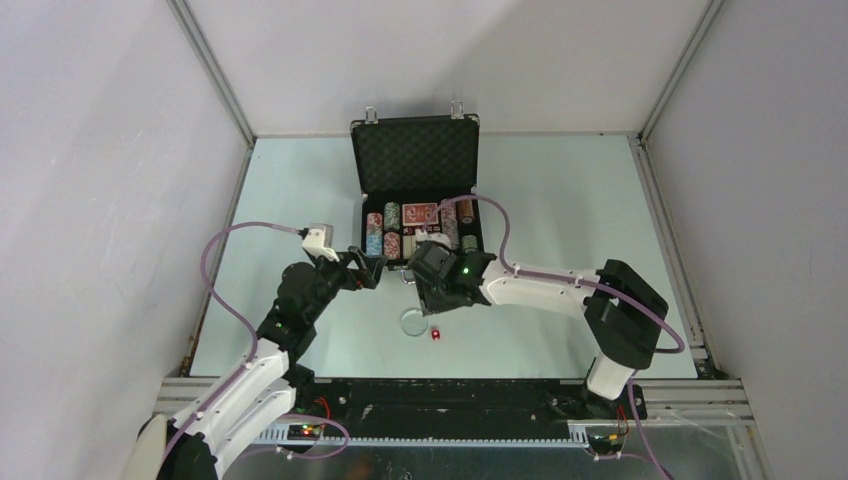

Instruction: Pack up texas hold em set

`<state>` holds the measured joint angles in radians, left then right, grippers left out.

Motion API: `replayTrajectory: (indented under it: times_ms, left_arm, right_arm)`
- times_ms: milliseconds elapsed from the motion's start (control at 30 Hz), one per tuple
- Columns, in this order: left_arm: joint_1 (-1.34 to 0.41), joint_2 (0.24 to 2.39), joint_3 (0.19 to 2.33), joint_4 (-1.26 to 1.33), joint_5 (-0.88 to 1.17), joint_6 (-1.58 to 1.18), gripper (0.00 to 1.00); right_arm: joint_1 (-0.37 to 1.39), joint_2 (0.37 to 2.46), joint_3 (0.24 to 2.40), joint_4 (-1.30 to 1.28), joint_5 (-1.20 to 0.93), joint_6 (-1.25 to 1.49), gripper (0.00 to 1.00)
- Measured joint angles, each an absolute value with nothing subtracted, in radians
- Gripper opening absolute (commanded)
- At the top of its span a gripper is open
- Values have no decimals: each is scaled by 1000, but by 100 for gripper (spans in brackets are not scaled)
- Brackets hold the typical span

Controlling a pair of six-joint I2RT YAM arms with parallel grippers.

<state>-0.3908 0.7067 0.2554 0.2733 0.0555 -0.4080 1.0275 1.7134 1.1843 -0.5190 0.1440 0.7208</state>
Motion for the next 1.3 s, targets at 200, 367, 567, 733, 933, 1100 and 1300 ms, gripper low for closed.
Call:
replayTrajectory:
  times_ms: [200,367,567,733,933,1100,1300]
  left_arm:
    - [-391,706,255,273,56,-408,98]
    - [-391,706,255,273,56,-408,98]
    - [-391,705,255,273,56,-408,98]
    - [-391,699,255,271,56,-408,98]
    - [-391,699,255,270,56,-408,98]
    - [-391,699,255,270,56,-408,98]
    - [-391,699,255,270,56,-408,98]
  right_arm:
    - [1100,1713,1093,-498,125,793,41]
    - [1139,1713,1085,-491,123,826,41]
    - [1155,1726,1085,-491,124,839,41]
    - [1156,1736,1085,-488,133,848,41]
    - [1157,1736,1085,-492,154,857,41]
    - [1158,1736,1085,-509,171,857,42]
    - [1159,1736,1085,-526,192,857,41]
